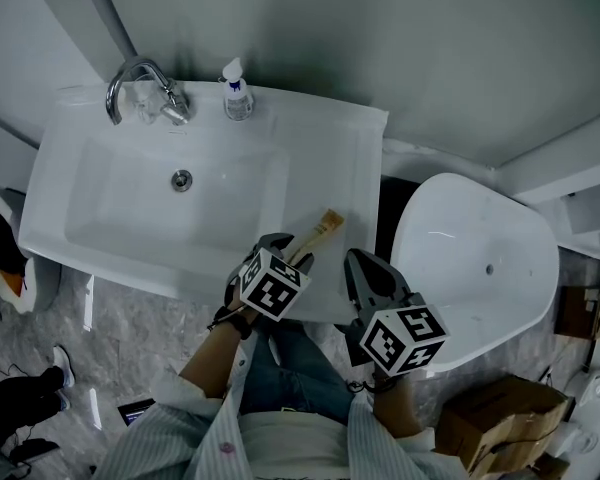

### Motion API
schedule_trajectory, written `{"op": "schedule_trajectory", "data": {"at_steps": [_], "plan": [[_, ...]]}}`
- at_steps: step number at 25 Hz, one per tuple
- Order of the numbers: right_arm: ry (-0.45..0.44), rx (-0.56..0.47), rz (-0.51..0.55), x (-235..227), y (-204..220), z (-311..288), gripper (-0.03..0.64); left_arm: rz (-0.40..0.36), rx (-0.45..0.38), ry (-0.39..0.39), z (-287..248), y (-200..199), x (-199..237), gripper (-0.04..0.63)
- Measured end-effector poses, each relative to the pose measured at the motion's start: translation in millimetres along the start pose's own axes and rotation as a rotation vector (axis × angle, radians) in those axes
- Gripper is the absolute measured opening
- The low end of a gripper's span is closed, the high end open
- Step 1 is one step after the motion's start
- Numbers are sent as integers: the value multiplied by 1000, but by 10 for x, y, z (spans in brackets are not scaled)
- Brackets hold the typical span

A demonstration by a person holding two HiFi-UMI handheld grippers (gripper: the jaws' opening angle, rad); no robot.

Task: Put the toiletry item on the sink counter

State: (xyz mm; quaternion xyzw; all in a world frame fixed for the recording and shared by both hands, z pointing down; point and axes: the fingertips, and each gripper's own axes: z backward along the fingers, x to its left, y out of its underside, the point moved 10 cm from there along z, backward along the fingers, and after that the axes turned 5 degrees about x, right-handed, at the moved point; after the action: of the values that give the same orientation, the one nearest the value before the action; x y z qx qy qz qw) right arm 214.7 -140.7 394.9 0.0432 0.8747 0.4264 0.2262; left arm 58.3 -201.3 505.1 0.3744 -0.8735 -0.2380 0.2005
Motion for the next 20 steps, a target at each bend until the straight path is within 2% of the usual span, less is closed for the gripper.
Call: {"op": "schedule_trajectory", "data": {"at_steps": [11, 16, 20], "plan": [[-30, -39, 50, 181, -146, 0, 9, 92, -171, 8, 531, -129, 85, 192], [-48, -71, 86, 276, -288, -19, 9, 162, -326, 17, 899, -269, 163, 171], [-61, -111, 116, 358, -426, -14, 9, 166, -439, 8, 1271, -425, 166, 131]]}}
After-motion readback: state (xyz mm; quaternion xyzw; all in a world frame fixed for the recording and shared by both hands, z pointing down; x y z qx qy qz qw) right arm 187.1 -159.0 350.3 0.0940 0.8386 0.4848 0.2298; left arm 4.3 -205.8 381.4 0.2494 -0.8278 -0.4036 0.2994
